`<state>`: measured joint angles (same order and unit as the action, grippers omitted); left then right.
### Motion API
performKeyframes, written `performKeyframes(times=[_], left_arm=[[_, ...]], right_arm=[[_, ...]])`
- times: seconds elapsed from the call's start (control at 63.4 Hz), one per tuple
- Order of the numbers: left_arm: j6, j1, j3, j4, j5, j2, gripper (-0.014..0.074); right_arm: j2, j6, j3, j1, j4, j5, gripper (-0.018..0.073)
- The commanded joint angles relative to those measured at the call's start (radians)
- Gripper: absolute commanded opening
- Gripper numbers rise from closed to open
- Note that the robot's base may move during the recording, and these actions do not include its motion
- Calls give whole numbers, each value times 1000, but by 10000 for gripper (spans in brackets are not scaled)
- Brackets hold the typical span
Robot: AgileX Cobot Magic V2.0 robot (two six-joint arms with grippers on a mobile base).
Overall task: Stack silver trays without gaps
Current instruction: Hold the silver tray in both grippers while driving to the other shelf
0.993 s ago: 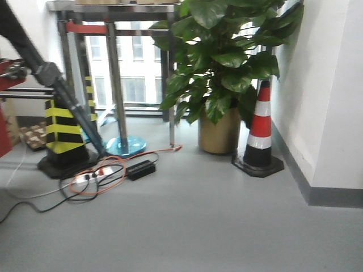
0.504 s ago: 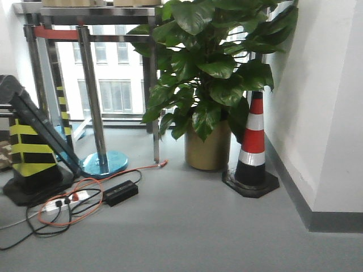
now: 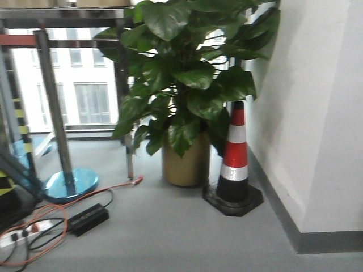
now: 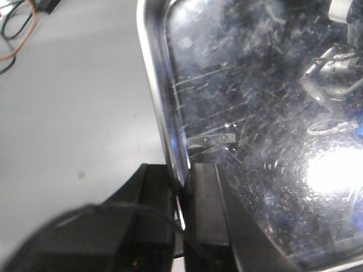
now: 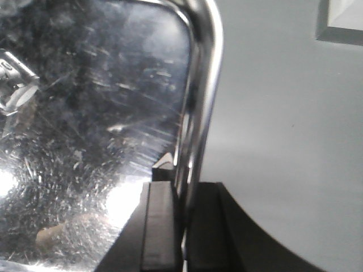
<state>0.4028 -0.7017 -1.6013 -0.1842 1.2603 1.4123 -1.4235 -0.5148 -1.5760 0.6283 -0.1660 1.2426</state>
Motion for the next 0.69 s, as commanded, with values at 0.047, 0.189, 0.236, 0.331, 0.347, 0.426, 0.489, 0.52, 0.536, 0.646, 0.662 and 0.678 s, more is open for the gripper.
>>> performKeyframes(times=[0.047,0.189,0.236,0.331,0.347,0.426,0.489,0.52,0.536,0.646,0.662,0.678], left_arm=[[-17,-2,-33,-29,10,-18,-48],[-17,-2,-33,-29,12,3,-48],[-17,-2,-33,-29,12,11,-48],[-17,-2,-33,-29,12,21,-48],[-17,-2,-33,-29,12,23,-48],[-17,-2,-33,-29,12,29,-48],[-17,-2,-33,-29,12,33,-48],[-17,-2,-33,-29,12,35,-48],[-17,-2,-33,-29,12,37,-48],[-17,-2,-33,-29,12,42,-48],[-17,-2,-33,-29,12,42,-48],[-17,-2,-33,-29,12,42,-48]], right_arm=[[31,28,-36,0,-55,-25,56],[31,28,-36,0,-55,-25,56],[31,28,-36,0,-55,-25,56],[31,28,-36,0,-55,-25,56],[31,28,-36,0,-55,-25,56],[31,28,-36,0,-55,-25,56],[31,28,-36,0,-55,-25,56],[31,28,-36,0,-55,-25,56],[31,28,-36,0,-55,-25,56],[31,28,-36,0,-55,-25,56],[31,28,-36,0,-55,-25,56],[31,28,-36,0,-55,-25,56]])
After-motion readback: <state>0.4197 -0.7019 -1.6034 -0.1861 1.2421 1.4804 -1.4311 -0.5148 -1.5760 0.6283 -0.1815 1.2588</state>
